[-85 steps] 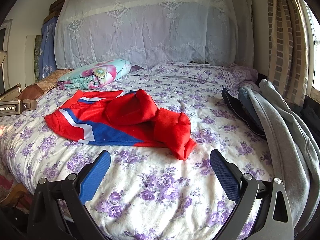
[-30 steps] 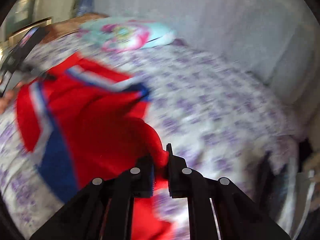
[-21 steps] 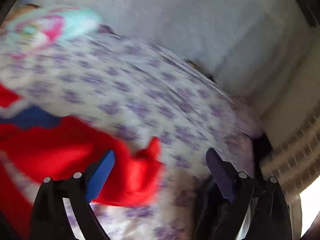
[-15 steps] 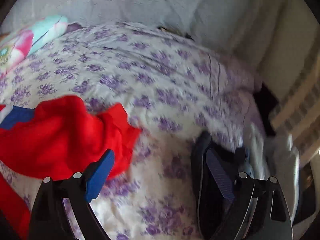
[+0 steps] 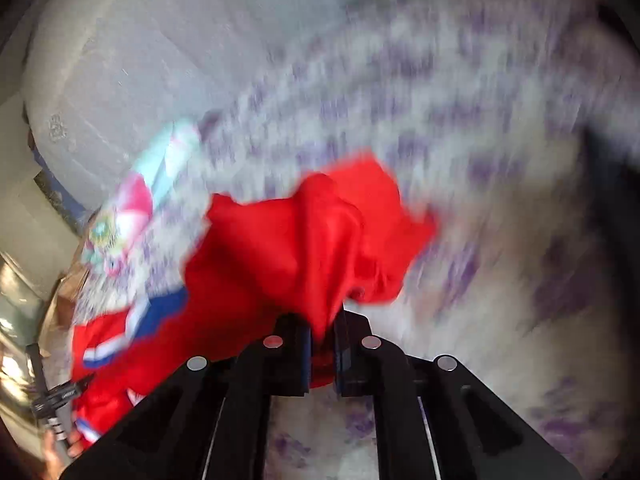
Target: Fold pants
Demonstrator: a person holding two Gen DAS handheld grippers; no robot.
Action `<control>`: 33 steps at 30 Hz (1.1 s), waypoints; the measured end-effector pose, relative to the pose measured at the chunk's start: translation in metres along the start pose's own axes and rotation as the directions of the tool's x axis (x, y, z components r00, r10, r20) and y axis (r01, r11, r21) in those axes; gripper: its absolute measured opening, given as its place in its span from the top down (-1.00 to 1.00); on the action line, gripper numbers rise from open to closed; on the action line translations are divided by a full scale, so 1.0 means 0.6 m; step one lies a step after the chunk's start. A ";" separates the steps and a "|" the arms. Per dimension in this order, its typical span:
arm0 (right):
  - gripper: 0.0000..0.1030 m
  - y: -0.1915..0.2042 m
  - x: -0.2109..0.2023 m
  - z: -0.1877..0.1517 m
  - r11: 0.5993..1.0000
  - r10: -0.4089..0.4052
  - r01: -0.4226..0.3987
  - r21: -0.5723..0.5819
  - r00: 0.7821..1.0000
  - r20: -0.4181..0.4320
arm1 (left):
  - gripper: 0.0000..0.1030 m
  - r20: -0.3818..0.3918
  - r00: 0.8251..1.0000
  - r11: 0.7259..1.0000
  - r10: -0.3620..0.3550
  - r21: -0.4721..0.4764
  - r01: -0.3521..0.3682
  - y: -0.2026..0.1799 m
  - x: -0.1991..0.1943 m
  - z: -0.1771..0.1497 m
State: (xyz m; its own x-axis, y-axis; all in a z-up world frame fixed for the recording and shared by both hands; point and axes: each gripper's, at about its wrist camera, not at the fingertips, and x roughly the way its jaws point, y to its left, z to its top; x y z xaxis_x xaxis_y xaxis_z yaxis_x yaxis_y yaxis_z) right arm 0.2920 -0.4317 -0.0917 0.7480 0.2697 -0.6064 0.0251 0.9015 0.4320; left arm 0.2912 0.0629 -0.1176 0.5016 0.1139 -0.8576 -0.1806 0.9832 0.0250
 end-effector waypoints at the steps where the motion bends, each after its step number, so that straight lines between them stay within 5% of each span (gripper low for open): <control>1: 0.84 0.019 -0.031 0.008 0.998 -0.026 0.030 -0.052 0.997 0.066 | -0.92 0.002 1.000 1.000 0.000 0.002 0.000 0.000 0.000 0.000; 3: 0.82 0.079 -0.101 0.004 0.962 -0.133 0.171 -0.214 0.974 0.181 | -0.92 0.005 1.000 1.000 -0.002 0.010 0.002 -0.004 0.001 -0.001; 5: 0.49 0.098 -0.120 -0.013 0.922 -0.266 0.296 -0.250 0.953 0.147 | -0.92 0.018 1.000 0.999 0.018 0.028 -0.018 -0.012 0.001 -0.003; 6: -0.09 0.087 -0.105 -0.019 0.925 -0.297 0.300 -0.234 0.954 0.047 | -0.92 0.020 0.999 0.998 0.039 0.039 -0.040 -0.017 0.002 -0.004; 7: -0.21 0.065 -0.082 -0.026 0.937 -0.302 0.280 -0.210 0.950 -0.080 | -0.92 0.020 0.999 0.998 0.045 0.045 -0.046 -0.020 0.003 -0.003; 13: -0.33 -0.021 -0.156 -0.031 0.974 -0.225 0.225 0.017 0.974 -0.006 | -0.92 -0.015 1.000 1.000 -0.003 0.006 0.003 0.002 -0.003 0.006; 16: -0.33 -0.053 -0.162 -0.053 0.963 -0.265 0.265 0.047 0.964 -0.010 | -0.92 -0.002 0.998 0.997 -0.061 -0.053 0.061 0.035 -0.027 0.023; 21: -0.33 -0.088 -0.135 -0.062 0.967 -0.224 0.226 0.120 0.974 -0.030 | -0.92 0.043 0.999 0.997 -0.013 -0.076 0.016 0.092 -0.045 0.070; 28: -0.33 -0.101 -0.057 -0.052 0.949 -0.278 0.280 0.147 0.960 -0.033 | -0.91 -0.022 0.997 0.997 -0.076 0.004 0.076 0.084 0.016 0.108; 29: -0.28 -0.099 -0.055 -0.052 0.956 -0.256 0.255 0.145 0.967 -0.013 | -0.91 -0.023 0.995 0.995 -0.098 0.011 0.098 0.078 0.020 0.113; 31: 0.32 -0.099 -0.055 -0.051 0.961 -0.237 0.236 0.145 0.971 -0.012 | -0.91 -0.039 0.991 0.992 -0.127 0.018 0.128 0.059 0.028 0.120; 33: 0.48 -0.107 -0.056 -0.054 0.963 -0.222 0.225 0.150 0.974 -0.037 | -0.91 -0.069 0.990 0.991 -0.126 0.027 0.128 0.044 0.039 0.120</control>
State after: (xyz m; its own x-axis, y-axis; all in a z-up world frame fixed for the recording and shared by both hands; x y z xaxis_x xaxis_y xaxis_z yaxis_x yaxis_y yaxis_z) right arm 0.2440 -0.4875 -0.1205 0.6988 0.0756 -0.7113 0.2917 0.8778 0.3799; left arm 0.3591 0.1016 -0.0998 0.4608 -0.0205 -0.8872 -0.0919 0.9933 -0.0707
